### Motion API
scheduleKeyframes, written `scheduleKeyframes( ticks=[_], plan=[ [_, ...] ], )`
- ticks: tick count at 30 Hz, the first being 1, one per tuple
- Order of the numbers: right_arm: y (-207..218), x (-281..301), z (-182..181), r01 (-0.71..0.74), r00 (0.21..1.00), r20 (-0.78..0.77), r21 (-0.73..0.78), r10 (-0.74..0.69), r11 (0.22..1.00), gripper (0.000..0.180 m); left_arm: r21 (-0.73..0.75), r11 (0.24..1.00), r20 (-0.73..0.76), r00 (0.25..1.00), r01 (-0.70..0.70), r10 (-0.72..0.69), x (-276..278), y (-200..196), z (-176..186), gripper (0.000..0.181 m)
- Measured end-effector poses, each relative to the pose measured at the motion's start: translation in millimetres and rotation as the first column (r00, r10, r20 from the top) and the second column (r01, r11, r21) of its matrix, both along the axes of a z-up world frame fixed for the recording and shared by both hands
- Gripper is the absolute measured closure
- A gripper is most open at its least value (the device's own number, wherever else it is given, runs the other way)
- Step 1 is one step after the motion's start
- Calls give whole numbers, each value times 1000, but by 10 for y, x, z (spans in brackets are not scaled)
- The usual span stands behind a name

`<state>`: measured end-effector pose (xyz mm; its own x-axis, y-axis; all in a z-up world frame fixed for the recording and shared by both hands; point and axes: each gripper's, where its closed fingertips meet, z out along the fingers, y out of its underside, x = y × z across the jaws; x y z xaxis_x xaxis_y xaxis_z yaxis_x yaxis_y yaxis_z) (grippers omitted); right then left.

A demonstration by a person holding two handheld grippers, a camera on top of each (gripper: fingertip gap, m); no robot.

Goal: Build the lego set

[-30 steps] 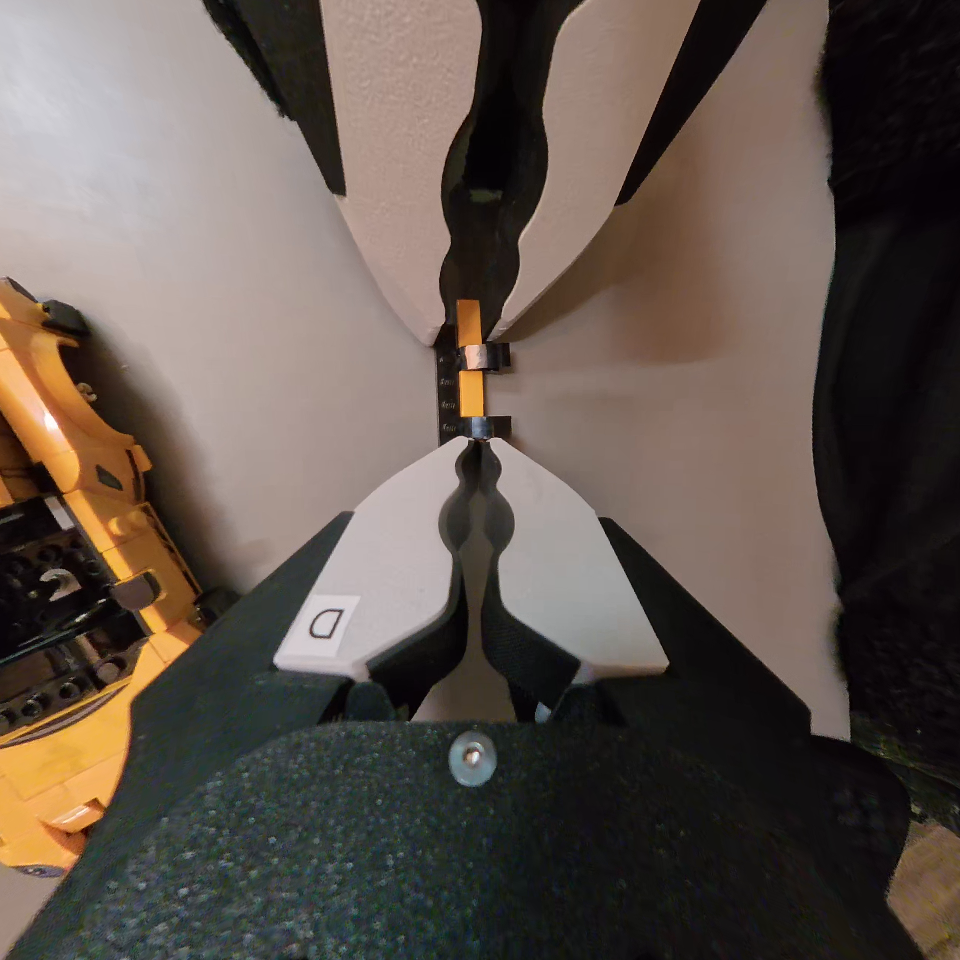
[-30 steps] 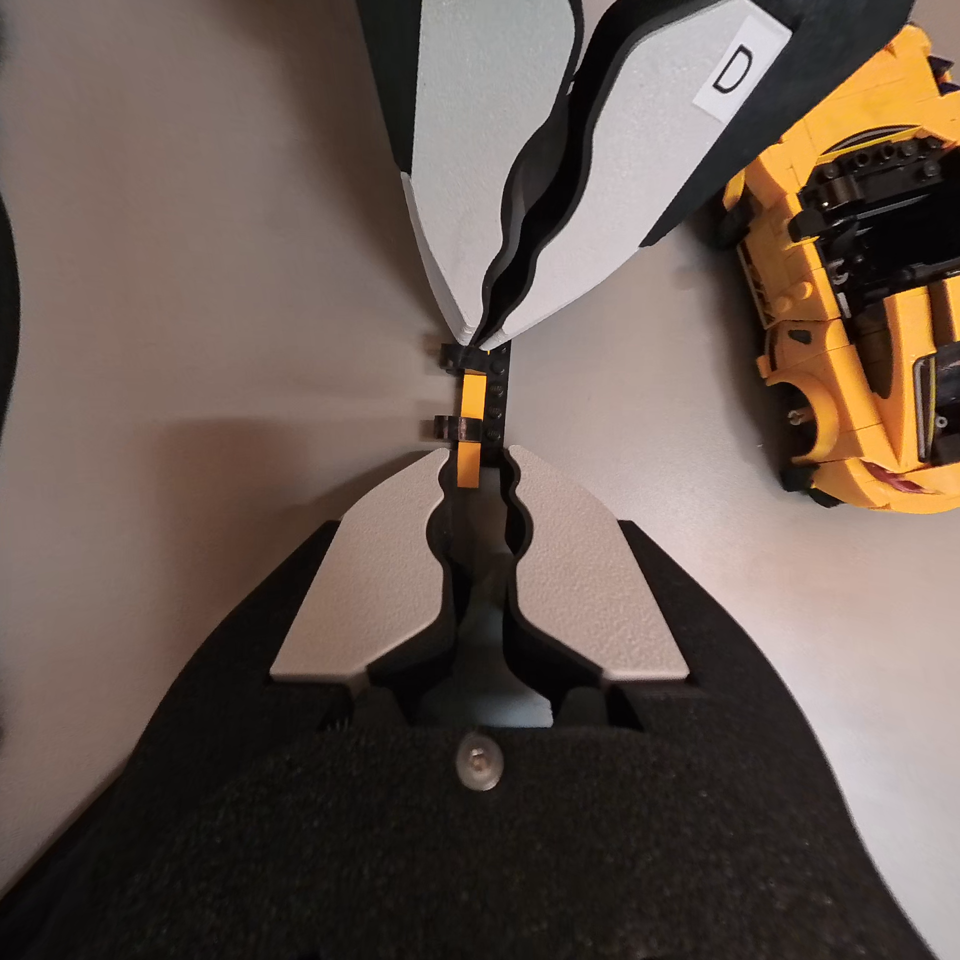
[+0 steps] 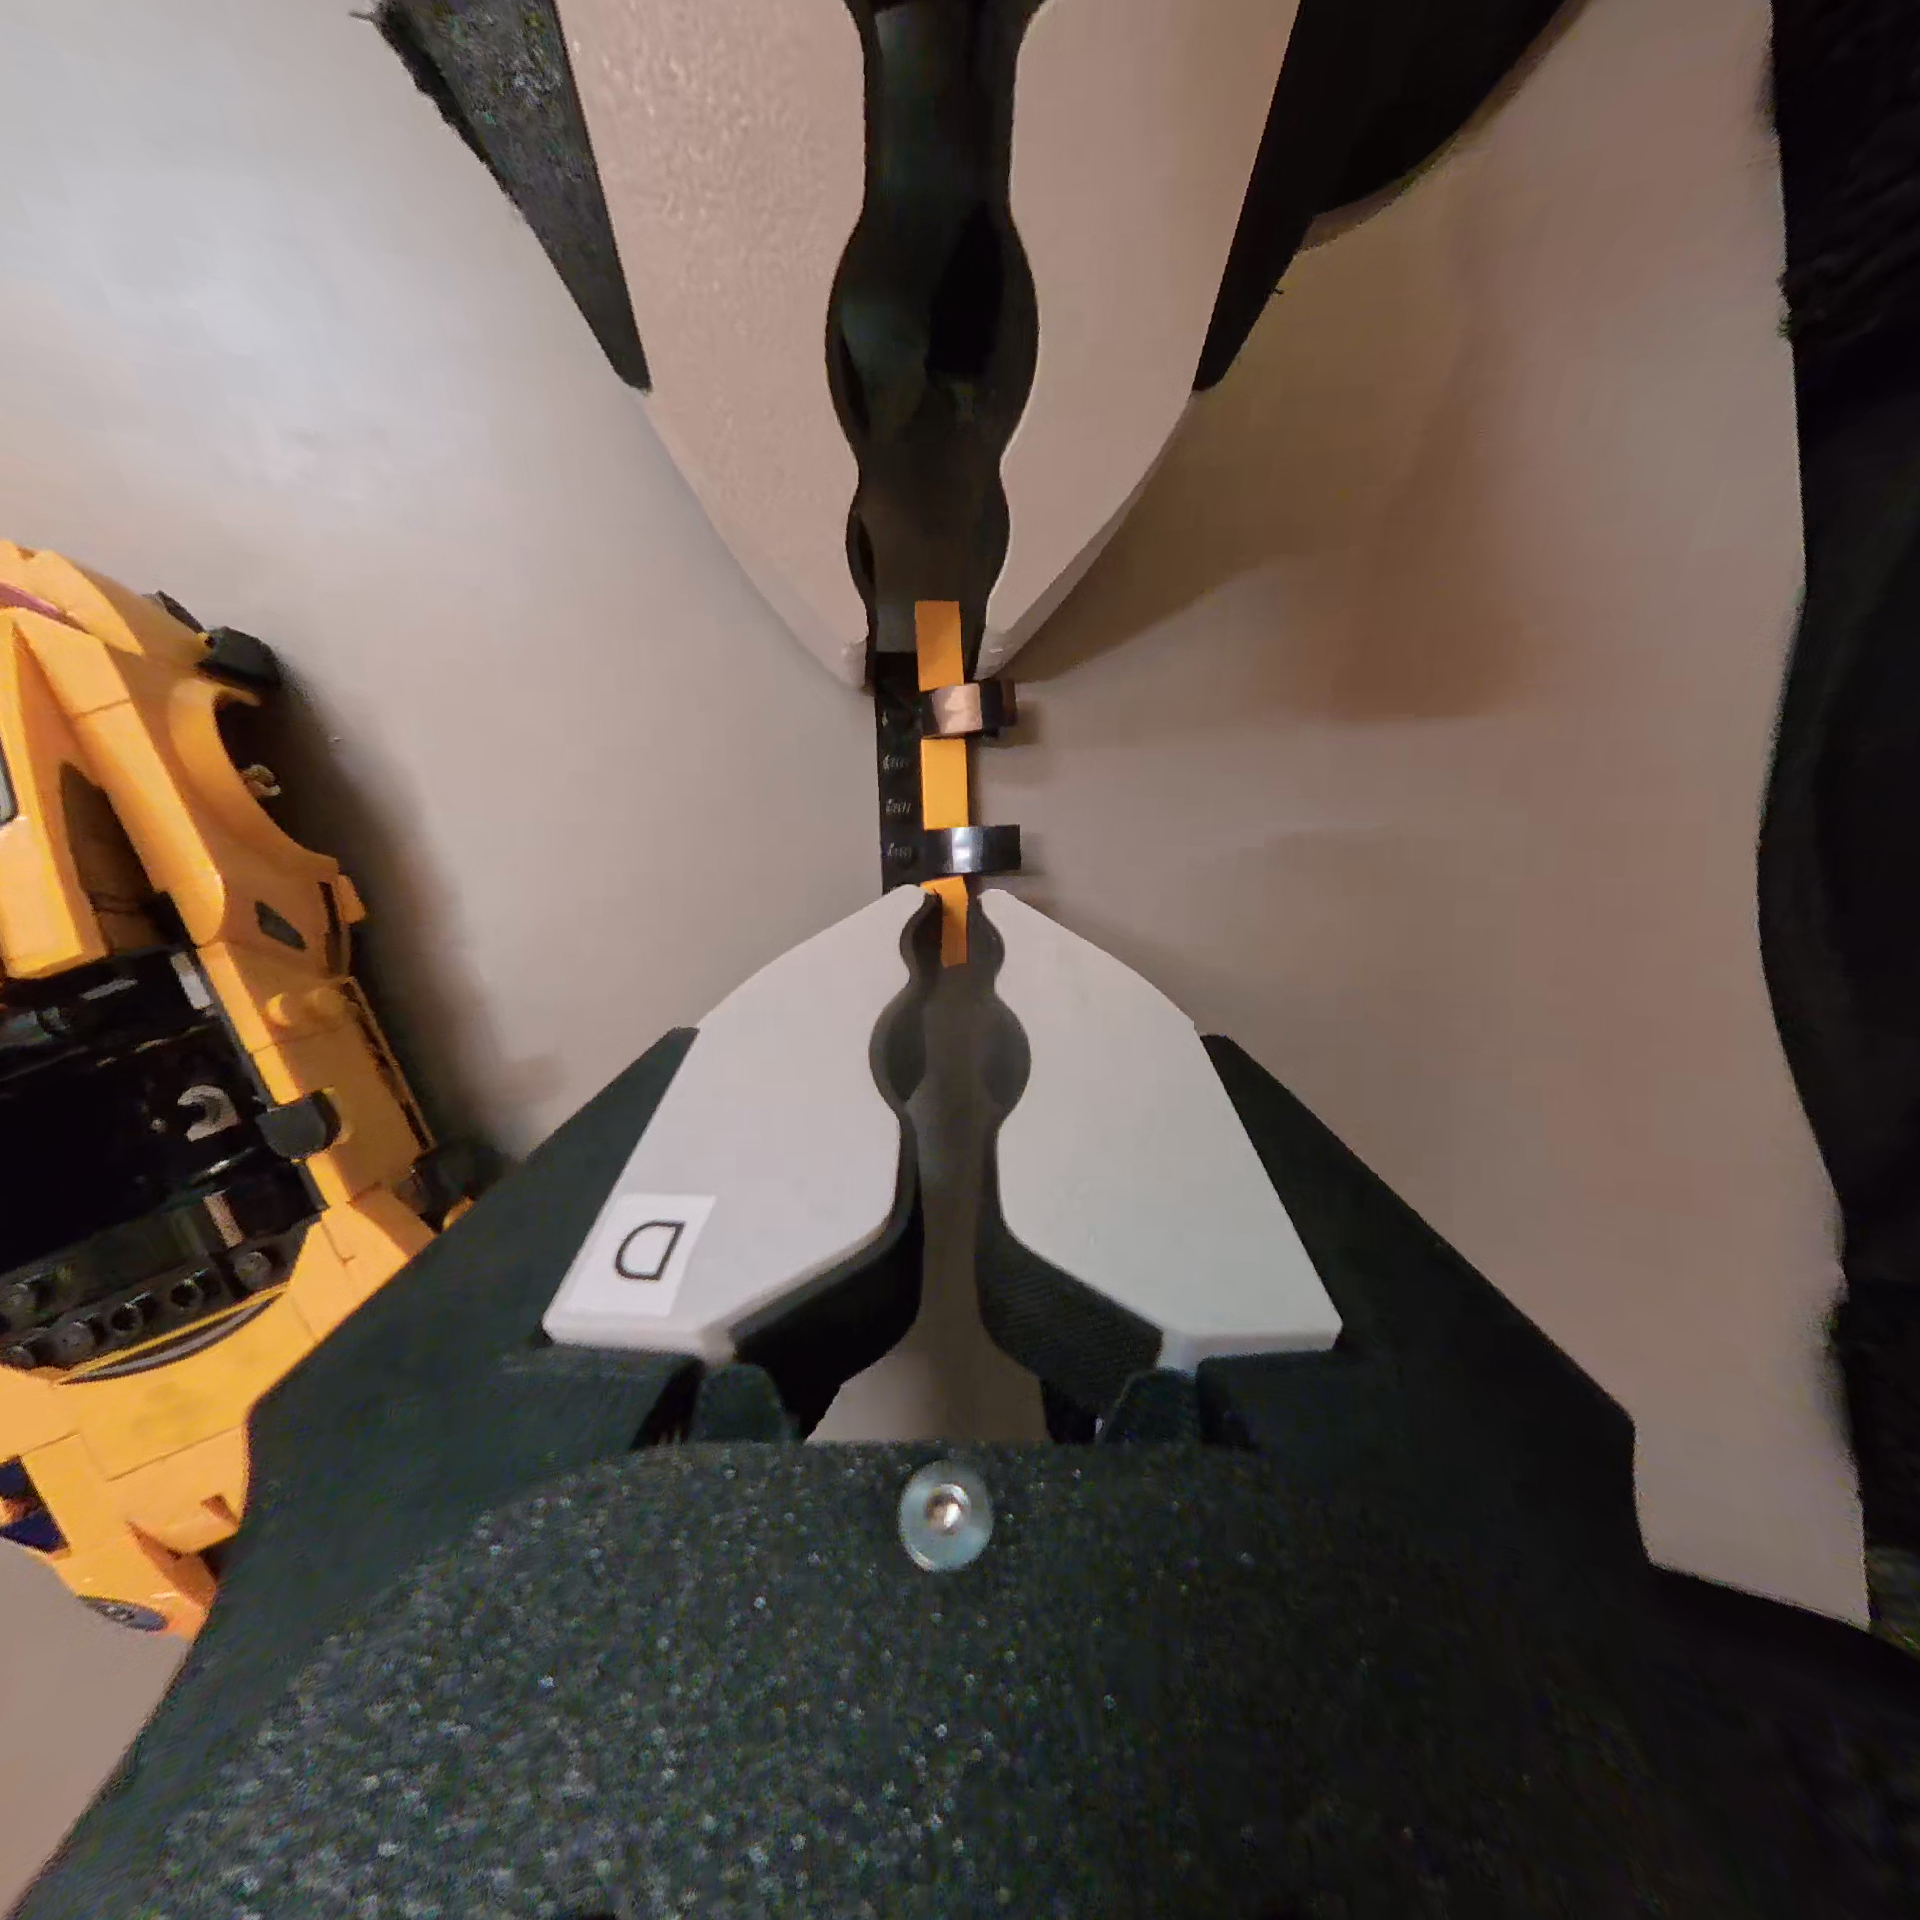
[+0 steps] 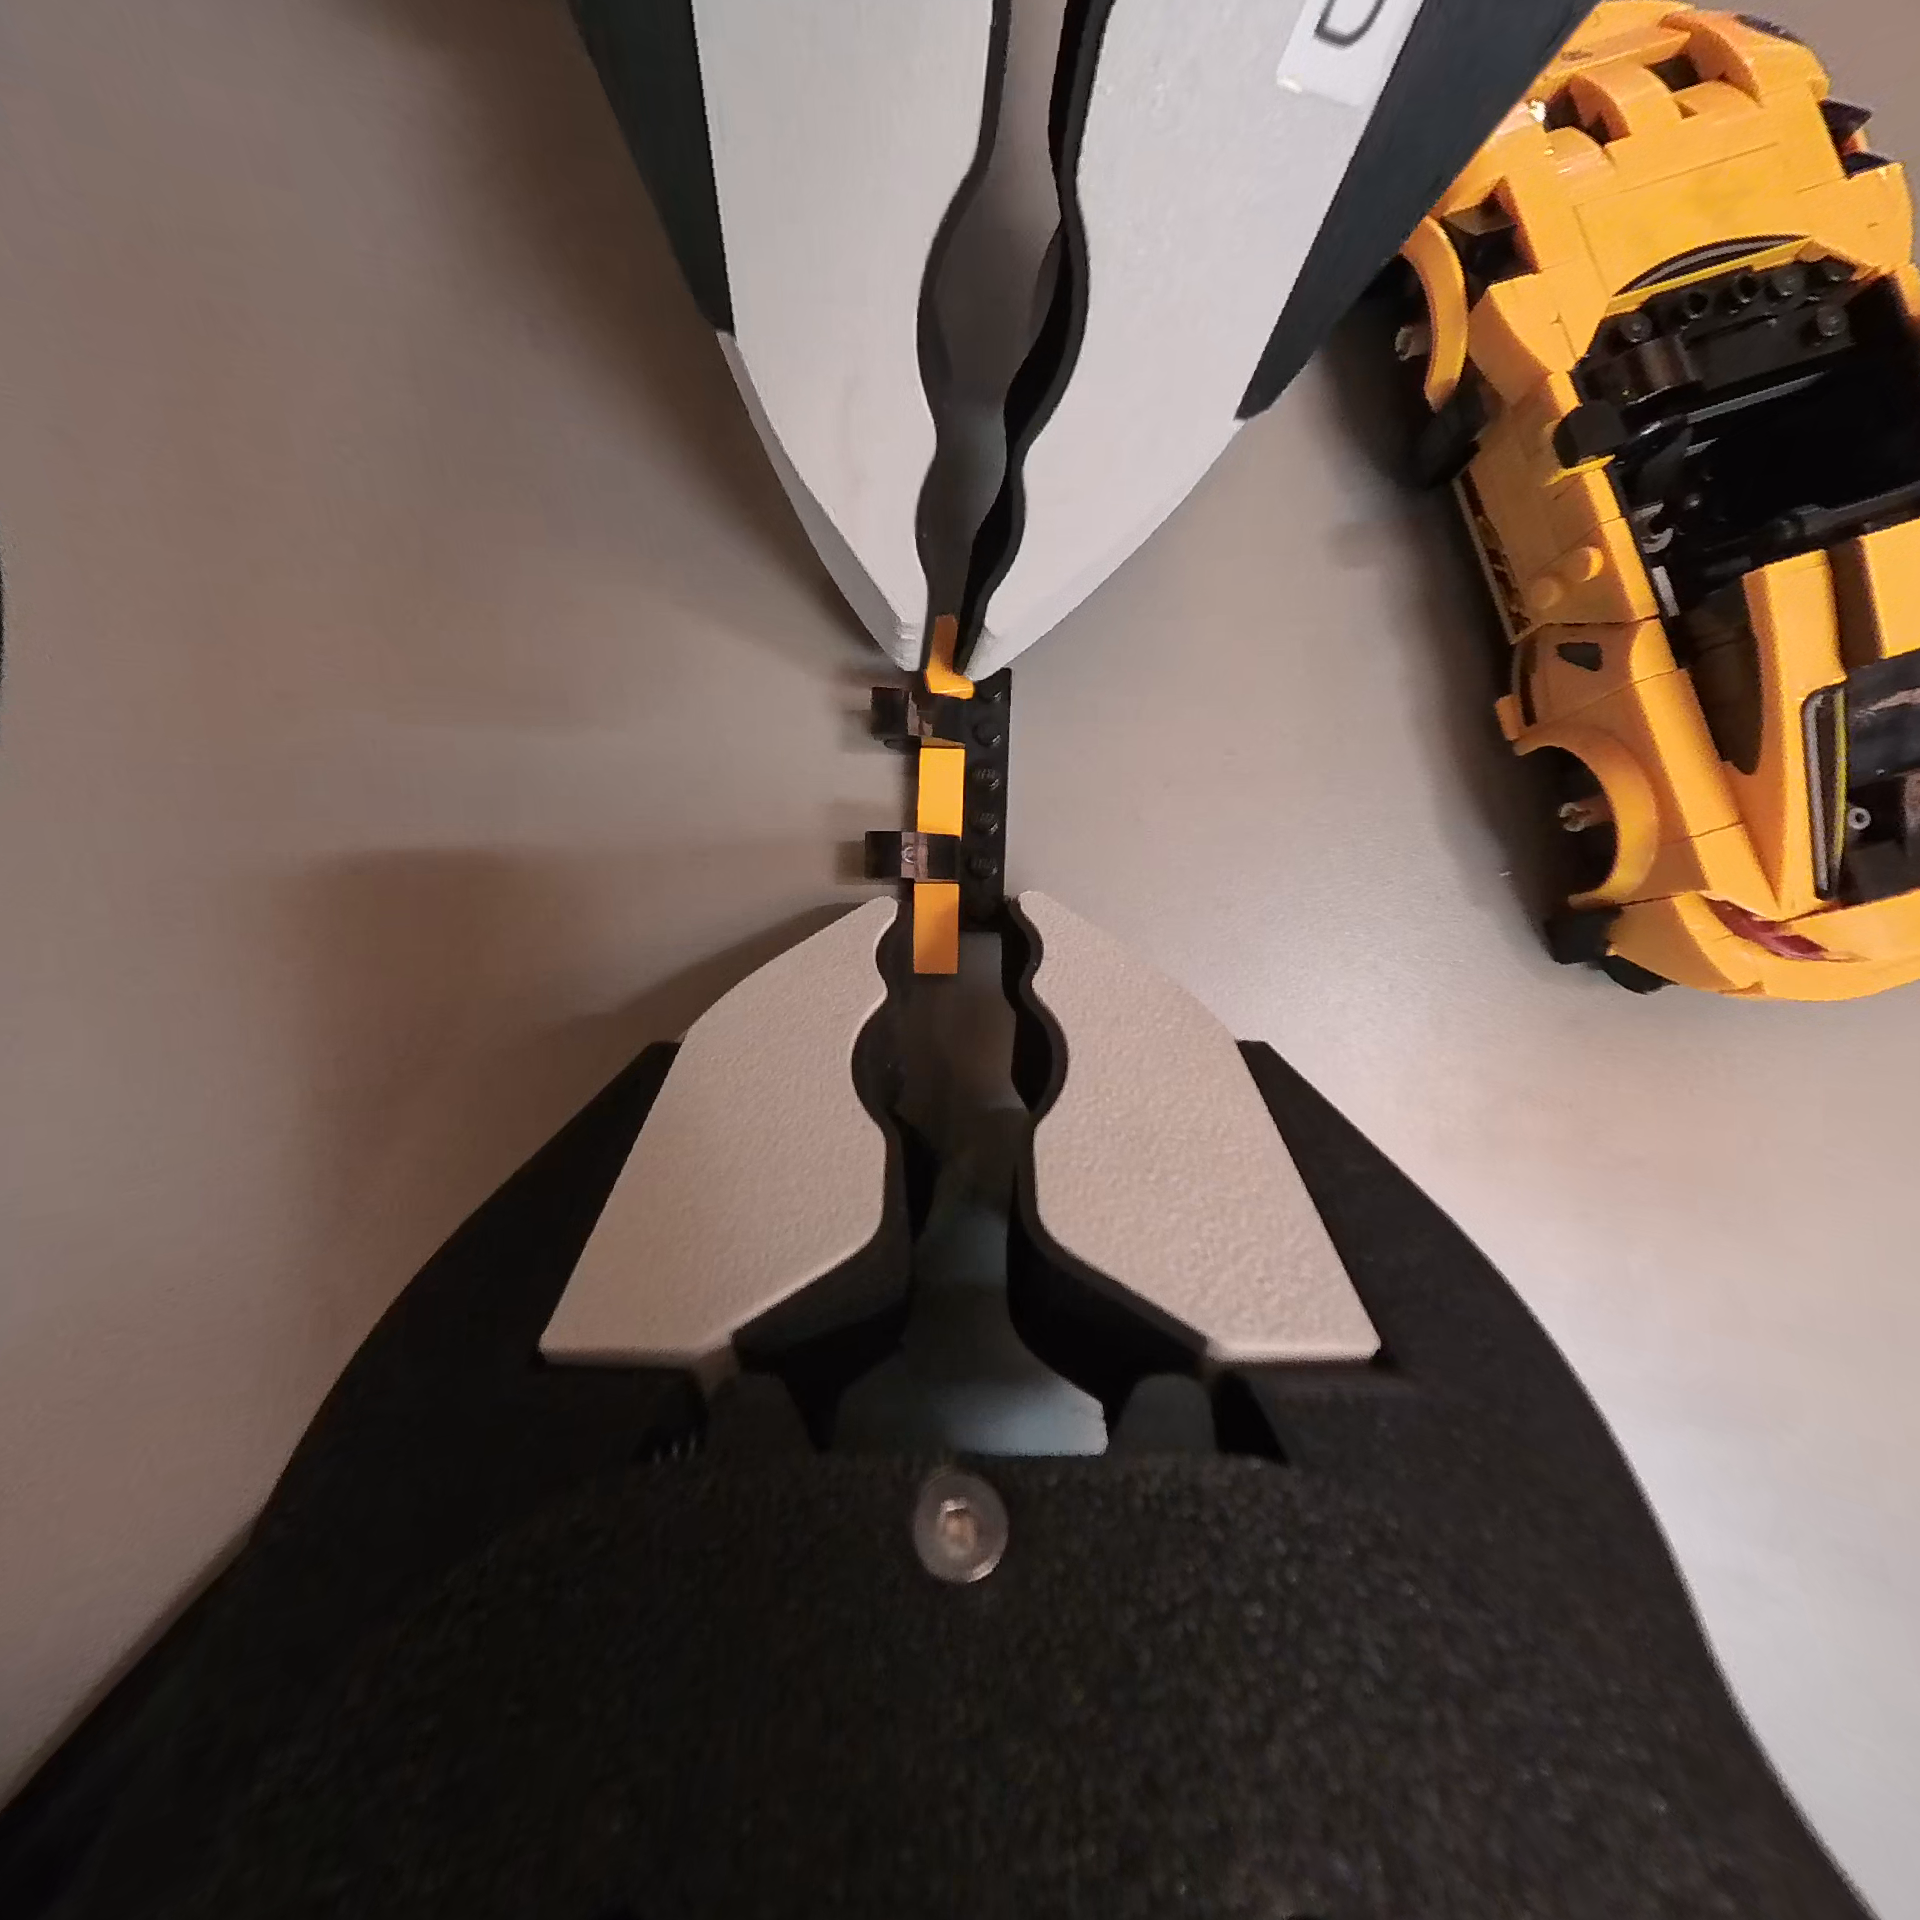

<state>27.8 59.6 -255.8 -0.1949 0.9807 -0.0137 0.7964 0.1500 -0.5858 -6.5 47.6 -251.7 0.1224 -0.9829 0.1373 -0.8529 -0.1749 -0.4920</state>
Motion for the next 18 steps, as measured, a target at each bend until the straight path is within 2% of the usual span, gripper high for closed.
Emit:
scheduleKeyframes(
  ticks=[11, 18],
  plan=[
    [5, 0, -4, 4, 1000, -3, 3, -4, 1000, 164, 42, 995, -78, 993, 96, -92, 10, -6, -6, 181],
    [1, 5, -8, -1, 1000, -6, 1, 1, 1000, 164, 65, 970, -85, 970, 236, -230, 25, -9, -12, 180]
  ],
)
